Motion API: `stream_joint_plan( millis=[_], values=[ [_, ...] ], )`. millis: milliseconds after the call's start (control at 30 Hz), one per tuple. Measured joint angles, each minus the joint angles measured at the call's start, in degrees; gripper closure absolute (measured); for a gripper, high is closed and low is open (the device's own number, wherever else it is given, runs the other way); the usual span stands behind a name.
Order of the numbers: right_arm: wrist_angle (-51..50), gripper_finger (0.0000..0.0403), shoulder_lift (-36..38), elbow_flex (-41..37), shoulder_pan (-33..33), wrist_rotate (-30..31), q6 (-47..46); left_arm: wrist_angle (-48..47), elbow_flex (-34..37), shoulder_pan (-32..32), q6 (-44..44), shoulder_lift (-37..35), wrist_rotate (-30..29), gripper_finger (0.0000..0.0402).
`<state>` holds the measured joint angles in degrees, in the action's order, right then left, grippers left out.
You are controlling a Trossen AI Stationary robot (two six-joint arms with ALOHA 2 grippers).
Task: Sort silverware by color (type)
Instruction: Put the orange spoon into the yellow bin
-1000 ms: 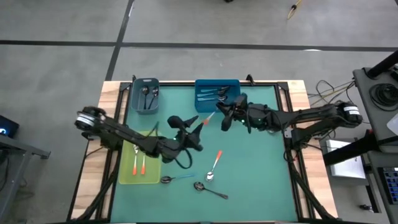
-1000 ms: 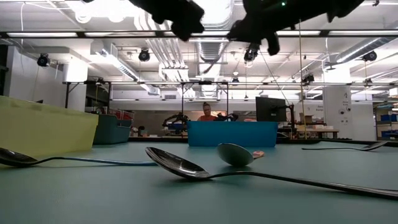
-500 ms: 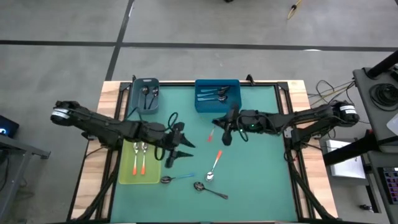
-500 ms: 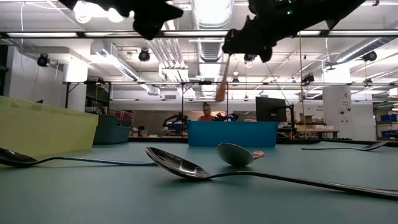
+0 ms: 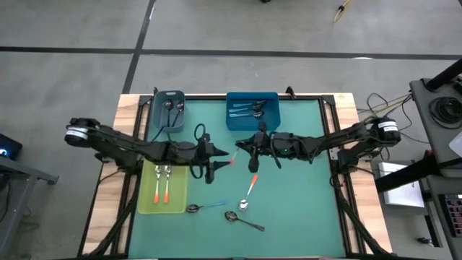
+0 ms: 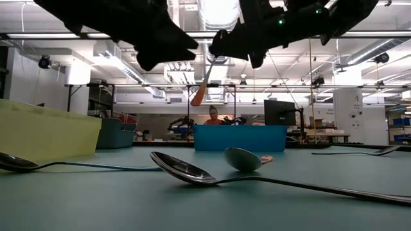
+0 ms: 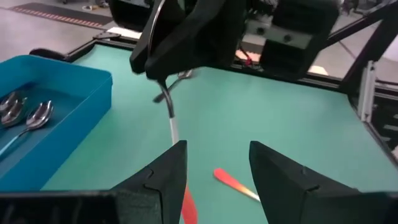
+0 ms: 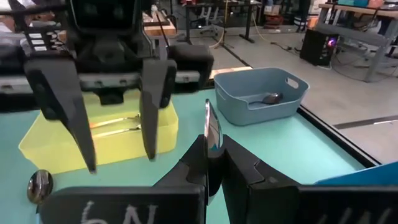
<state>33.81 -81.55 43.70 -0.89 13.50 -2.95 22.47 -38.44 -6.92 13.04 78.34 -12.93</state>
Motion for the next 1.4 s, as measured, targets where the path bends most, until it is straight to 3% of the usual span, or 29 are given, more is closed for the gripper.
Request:
stream_joint_plan(
  millis=[567, 700, 833, 967, 1400],
  values=[
    [-0.18, 0.0390, 0.05, 0.02, 0.00, -0.11, 1.31, 2.90, -5.63, 3.67, 0.88, 12.13, -0.24, 0.0256],
    [-0.49, 0.0390, 0.04, 0.02, 0.00, -0.22, 1.39, 3.11, -5.86, 3.79, 0.79, 12.41, -0.25, 0.0301],
    [-0.50, 0.0390, 0.05, 0.02, 0.00, -0.24, 1.45, 3.14, -5.79, 3.97, 0.81, 12.37, -0.74, 0.0378],
    [-0.50, 0.0389, 0.03, 0.02, 0.00, -0.22, 1.28, 3.20, -5.79, 4.04, 1.06, 12.22, -0.80, 0.0395],
    [-0.99, 0.0292, 0.97, 0.02, -0.24, -0.48, 2.81, -0.54, -5.79, 3.38, 3.51, 9.25, 0.44, 0.0401]
  ],
)
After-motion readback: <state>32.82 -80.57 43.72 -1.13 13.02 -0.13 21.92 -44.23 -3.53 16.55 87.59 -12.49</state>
